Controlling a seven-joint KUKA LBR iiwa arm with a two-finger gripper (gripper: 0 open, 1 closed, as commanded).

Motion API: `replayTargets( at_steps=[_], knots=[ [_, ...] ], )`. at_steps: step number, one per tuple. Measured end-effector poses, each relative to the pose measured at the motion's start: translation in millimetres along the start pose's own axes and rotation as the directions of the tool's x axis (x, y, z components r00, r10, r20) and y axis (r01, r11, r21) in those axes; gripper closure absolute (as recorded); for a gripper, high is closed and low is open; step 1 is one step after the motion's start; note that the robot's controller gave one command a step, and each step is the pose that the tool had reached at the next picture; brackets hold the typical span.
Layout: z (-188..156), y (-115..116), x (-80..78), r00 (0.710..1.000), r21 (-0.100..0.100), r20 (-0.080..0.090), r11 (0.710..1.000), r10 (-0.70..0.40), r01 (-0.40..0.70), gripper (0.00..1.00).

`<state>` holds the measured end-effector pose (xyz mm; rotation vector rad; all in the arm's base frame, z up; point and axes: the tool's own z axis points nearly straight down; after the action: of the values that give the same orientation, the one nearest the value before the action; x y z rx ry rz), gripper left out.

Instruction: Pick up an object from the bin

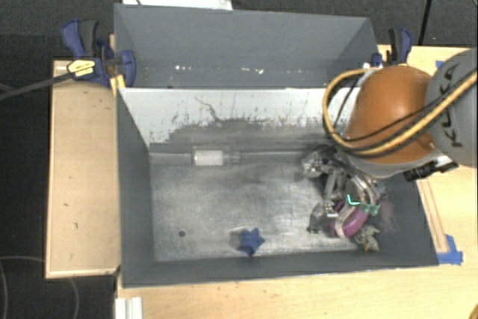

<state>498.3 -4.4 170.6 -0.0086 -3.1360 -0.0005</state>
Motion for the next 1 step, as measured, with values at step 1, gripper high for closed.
replayTargets(
  at_steps=[1],
  knots=[
    [51.6,24.7,23.8,0.994,0.0,0.001,0.994,-0.113,0.113,0.0]
  ],
)
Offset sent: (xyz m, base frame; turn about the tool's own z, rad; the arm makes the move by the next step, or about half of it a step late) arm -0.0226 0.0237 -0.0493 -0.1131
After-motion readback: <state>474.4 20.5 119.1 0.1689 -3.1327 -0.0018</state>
